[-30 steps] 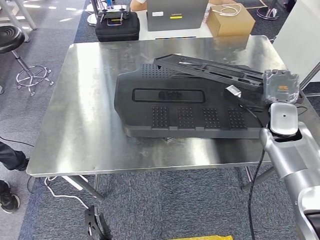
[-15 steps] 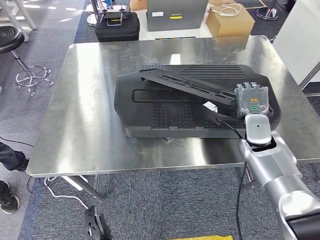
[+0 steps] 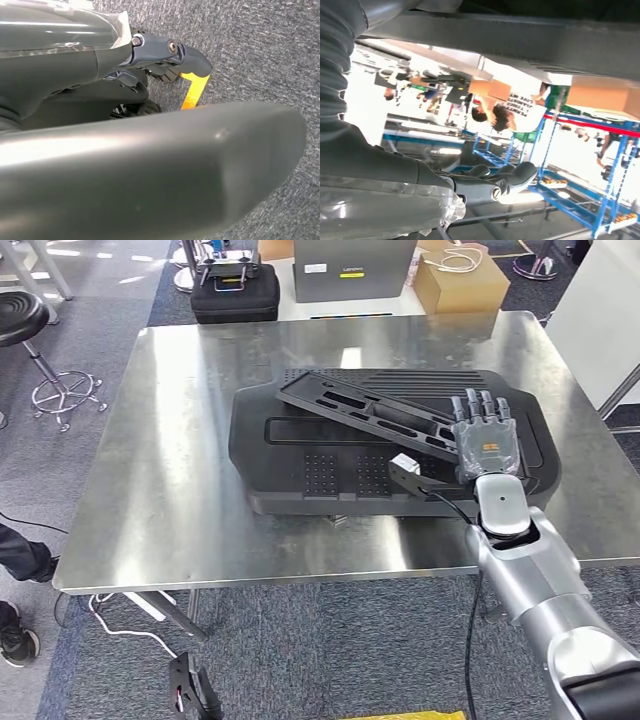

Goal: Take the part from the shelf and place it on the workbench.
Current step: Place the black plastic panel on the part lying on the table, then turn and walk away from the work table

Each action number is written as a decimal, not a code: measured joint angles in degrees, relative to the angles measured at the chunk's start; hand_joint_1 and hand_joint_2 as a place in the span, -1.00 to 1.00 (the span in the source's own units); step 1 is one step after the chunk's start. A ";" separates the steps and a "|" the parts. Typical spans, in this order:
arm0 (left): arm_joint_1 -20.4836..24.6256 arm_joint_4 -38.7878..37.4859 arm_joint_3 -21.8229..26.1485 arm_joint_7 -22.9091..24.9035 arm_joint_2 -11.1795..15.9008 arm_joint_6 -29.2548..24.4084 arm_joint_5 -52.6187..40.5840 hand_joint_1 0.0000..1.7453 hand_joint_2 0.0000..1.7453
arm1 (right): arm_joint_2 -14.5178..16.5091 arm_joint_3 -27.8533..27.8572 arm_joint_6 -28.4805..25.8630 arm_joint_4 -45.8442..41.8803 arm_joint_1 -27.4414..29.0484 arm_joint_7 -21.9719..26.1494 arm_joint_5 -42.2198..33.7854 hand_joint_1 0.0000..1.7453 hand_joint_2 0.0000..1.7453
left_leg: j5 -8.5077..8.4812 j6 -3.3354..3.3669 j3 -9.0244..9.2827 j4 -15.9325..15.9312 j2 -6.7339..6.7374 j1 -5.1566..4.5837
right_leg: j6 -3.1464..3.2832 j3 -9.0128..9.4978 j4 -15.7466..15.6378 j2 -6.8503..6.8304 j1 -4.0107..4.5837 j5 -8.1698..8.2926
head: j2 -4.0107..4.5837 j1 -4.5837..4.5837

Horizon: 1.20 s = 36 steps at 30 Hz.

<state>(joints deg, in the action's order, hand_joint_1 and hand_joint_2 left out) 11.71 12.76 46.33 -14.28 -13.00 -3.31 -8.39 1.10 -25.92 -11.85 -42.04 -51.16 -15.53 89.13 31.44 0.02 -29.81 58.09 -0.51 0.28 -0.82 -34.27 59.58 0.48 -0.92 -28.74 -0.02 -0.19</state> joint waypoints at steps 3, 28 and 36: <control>-0.03 0.00 -0.01 -0.07 0.01 -0.15 0.00 -1.00 -1.00 | -0.01 0.00 0.36 -0.83 0.25 1.42 -1.28 -1.00 1.00 | 0.00 0.00 0.00 0.00 0.00 0.00 | 0.00 0.00 0.00 0.00 0.00 0.00 | 0.00 0.00; -1.58 0.00 0.04 -2.18 0.45 -1.01 0.00 -1.00 -1.00 | -4.31 -8.55 27.25 -5.22 -9.74 11.23 -25.68 -1.00 1.00 | 0.00 0.00 0.02 0.03 0.00 -0.02 | 0.00 0.02 -0.01 -0.03 -0.02 0.00 | 0.00 0.00; -2.21 0.00 0.09 -2.82 0.54 -1.97 0.00 -1.00 -1.00 | -9.34 -7.28 6.18 -19.16 -2.58 8.62 -29.77 -1.00 1.00 | 0.01 0.00 0.05 0.04 -0.05 0.01 | 0.00 0.03 -0.04 -0.03 0.03 -0.01 | 0.00 0.02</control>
<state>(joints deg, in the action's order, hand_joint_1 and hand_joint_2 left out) 9.50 12.76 46.42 -17.10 -12.46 -5.28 -8.39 -8.24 -33.20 -5.67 -61.21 -53.74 -6.90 59.36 31.45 0.02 -29.76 58.13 -0.56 0.29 -0.83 -34.24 59.54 0.45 -0.89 -28.75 -0.02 -0.17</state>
